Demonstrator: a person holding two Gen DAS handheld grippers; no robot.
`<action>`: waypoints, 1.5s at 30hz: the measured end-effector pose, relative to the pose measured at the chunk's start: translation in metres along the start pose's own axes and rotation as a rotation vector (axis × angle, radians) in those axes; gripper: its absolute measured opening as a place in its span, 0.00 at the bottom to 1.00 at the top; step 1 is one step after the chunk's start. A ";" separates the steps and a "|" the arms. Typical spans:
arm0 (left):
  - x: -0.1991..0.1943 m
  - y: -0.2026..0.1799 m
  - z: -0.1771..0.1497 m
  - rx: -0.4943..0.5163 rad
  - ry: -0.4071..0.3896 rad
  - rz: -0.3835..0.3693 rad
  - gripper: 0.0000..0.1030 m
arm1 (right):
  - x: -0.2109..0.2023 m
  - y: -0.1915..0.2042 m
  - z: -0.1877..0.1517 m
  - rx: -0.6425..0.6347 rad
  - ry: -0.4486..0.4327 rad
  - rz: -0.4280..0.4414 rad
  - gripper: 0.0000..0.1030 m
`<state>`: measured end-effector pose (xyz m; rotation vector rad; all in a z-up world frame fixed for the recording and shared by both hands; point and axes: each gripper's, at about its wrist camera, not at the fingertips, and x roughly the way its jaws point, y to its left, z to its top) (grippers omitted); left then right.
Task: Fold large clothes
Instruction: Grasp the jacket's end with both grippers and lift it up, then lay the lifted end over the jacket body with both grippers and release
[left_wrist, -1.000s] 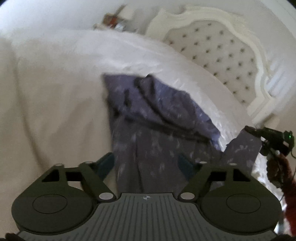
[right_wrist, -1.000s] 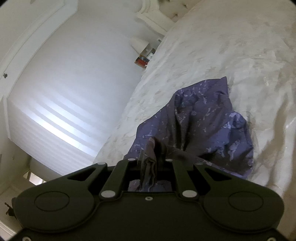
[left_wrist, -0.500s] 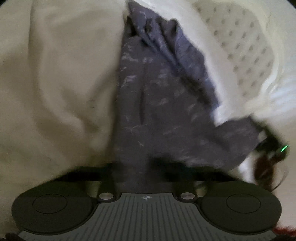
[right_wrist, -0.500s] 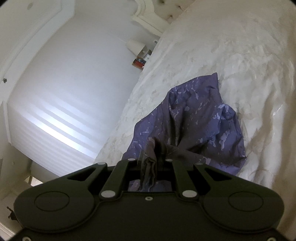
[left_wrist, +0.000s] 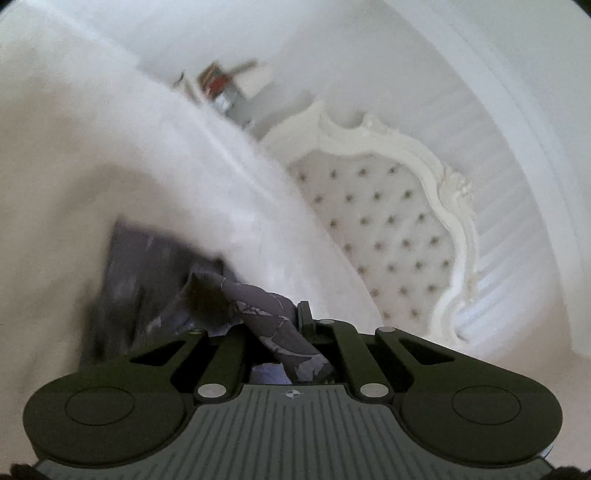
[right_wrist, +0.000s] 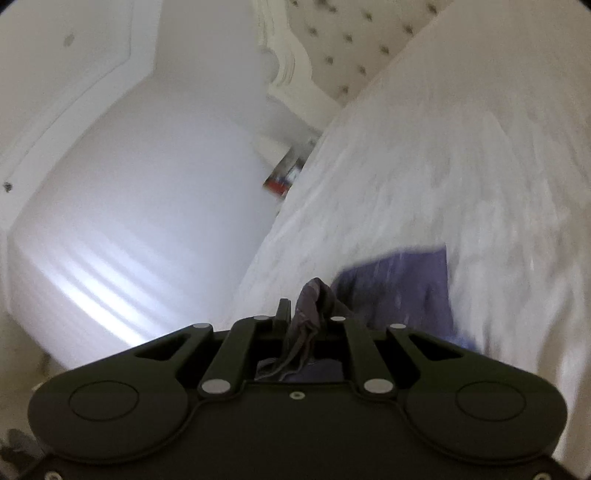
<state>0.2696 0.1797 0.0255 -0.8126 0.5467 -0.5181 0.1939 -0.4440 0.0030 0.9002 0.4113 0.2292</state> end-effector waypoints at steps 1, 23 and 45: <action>0.010 -0.001 0.002 0.023 -0.017 0.016 0.06 | 0.008 0.000 0.005 -0.015 -0.018 -0.017 0.16; 0.086 0.094 0.020 -0.088 -0.084 0.121 1.00 | 0.158 -0.050 0.014 -0.156 0.005 -0.191 0.89; 0.172 -0.002 -0.089 0.722 0.311 0.490 1.00 | 0.215 0.052 -0.104 -0.773 0.342 -0.371 0.95</action>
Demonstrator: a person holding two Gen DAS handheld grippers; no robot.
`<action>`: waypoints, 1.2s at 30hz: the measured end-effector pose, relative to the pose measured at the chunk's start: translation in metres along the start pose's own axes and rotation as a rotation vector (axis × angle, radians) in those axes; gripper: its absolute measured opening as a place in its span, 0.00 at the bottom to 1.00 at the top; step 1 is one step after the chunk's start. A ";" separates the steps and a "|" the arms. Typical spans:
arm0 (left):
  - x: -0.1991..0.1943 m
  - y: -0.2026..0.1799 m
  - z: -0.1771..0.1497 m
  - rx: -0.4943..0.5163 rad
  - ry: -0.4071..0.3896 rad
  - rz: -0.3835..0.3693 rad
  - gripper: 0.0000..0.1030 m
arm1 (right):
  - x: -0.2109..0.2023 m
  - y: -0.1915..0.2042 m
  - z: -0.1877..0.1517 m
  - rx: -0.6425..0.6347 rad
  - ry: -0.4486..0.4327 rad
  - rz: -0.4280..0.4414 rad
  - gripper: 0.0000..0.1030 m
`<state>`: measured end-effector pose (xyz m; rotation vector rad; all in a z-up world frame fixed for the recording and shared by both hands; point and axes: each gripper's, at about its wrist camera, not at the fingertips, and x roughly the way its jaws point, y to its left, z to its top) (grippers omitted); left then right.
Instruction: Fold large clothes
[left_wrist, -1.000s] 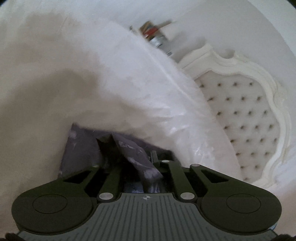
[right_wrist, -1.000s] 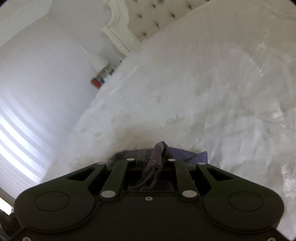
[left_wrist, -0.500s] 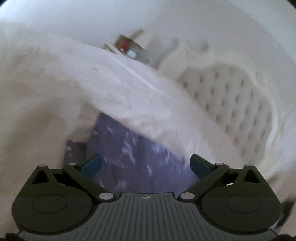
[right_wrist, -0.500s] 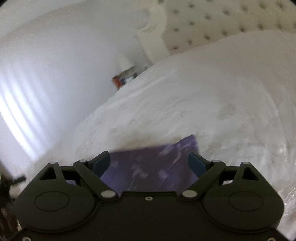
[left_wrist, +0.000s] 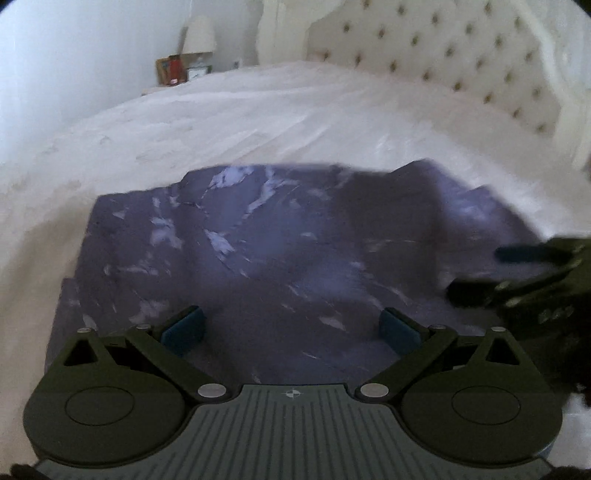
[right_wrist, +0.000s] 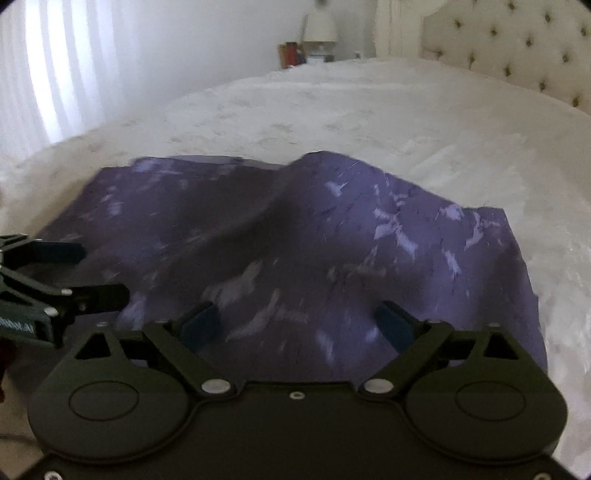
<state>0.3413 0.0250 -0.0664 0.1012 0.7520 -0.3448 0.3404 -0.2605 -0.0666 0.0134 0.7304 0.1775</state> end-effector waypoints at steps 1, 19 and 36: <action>0.006 0.005 0.001 -0.007 0.008 0.005 1.00 | 0.008 -0.003 0.004 0.004 0.003 -0.026 0.95; 0.026 0.030 0.018 -0.093 -0.005 -0.024 1.00 | 0.040 -0.098 0.002 0.348 -0.034 -0.132 0.99; -0.074 0.070 -0.055 -0.122 0.024 -0.008 1.00 | -0.063 -0.147 -0.100 0.480 0.032 0.051 0.99</action>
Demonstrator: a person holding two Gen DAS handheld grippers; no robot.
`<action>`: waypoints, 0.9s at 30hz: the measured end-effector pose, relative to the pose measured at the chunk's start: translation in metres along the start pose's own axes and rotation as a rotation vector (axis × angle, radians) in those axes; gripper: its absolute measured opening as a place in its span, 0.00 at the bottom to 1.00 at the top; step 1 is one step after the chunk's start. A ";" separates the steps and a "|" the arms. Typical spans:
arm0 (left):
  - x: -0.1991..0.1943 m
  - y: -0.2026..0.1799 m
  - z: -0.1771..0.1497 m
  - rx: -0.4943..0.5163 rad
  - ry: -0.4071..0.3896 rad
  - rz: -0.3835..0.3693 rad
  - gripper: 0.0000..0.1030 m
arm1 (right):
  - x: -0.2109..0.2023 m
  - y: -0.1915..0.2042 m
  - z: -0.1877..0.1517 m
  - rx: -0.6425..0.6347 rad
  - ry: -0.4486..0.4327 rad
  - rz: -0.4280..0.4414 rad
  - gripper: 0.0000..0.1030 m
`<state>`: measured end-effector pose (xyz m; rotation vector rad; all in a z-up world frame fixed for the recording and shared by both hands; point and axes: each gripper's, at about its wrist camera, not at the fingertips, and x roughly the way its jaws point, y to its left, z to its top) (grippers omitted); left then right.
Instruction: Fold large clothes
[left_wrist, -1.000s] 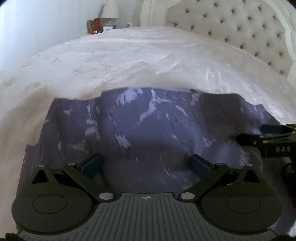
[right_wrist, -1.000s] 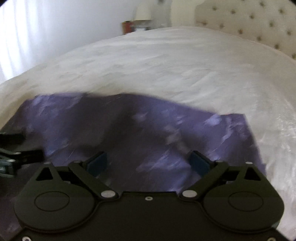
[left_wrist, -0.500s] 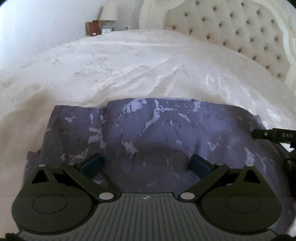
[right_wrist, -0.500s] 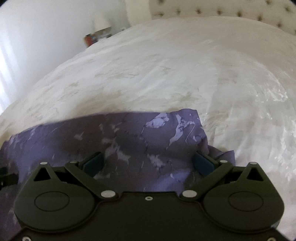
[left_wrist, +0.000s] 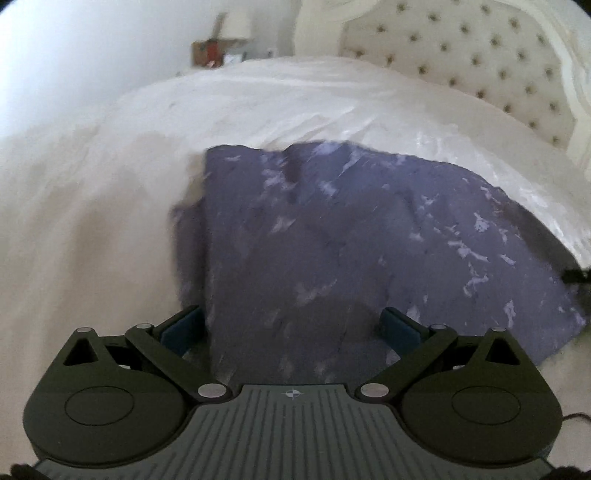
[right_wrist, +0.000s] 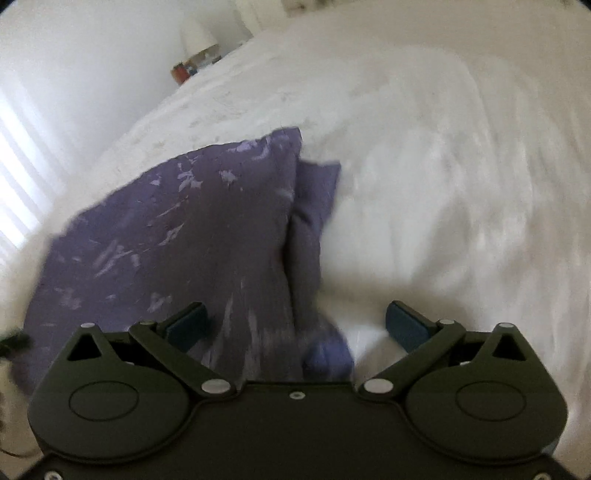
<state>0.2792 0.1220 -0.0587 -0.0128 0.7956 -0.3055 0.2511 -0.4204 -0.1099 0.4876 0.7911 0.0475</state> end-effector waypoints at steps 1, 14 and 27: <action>-0.003 0.004 -0.002 -0.024 -0.005 -0.004 1.00 | -0.003 -0.004 -0.003 0.016 0.000 0.027 0.99; 0.033 0.031 0.003 -0.271 0.017 -0.144 1.00 | 0.018 -0.007 -0.002 0.120 0.002 0.280 1.00; 0.046 0.040 0.008 -0.465 0.050 -0.249 0.36 | 0.036 0.004 0.007 0.176 0.004 0.276 0.55</action>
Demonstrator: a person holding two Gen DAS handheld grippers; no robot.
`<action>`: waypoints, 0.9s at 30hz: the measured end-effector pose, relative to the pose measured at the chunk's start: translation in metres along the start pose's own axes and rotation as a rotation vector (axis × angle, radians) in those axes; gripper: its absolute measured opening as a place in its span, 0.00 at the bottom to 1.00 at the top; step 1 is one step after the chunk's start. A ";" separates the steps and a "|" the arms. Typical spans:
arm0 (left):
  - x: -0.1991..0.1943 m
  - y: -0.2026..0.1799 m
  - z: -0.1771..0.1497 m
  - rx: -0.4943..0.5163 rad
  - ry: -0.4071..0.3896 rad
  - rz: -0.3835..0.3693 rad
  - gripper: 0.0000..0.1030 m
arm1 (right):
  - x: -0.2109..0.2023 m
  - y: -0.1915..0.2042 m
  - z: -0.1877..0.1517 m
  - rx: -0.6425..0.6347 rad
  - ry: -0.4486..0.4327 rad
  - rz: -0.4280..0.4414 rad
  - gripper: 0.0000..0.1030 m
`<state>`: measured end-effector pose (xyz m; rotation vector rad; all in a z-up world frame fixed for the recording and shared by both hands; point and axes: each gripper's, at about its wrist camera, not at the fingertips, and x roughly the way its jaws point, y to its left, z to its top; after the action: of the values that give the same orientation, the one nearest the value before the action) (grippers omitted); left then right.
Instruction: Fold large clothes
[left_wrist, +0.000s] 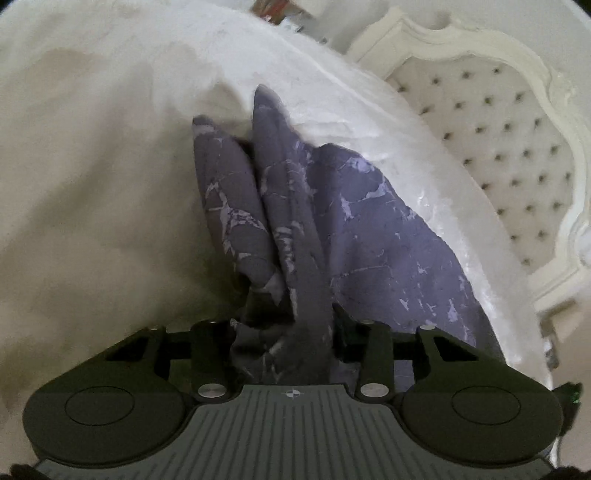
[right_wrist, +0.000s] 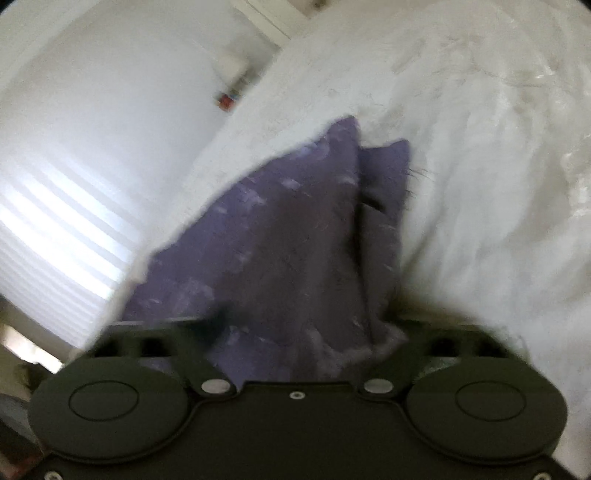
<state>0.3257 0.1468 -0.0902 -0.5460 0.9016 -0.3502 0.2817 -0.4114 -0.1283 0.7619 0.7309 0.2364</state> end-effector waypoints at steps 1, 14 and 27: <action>-0.002 -0.001 -0.001 -0.004 -0.001 -0.004 0.35 | 0.000 0.002 0.000 0.016 0.011 0.001 0.53; -0.079 -0.010 -0.044 0.031 0.143 -0.069 0.33 | -0.072 0.030 -0.052 0.030 0.148 -0.024 0.43; -0.134 0.032 -0.096 0.115 0.174 0.111 0.64 | -0.129 0.054 -0.131 -0.073 0.355 -0.135 0.73</action>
<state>0.1727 0.2116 -0.0709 -0.3619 1.0679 -0.3501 0.1017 -0.3593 -0.0886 0.6041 1.1003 0.2778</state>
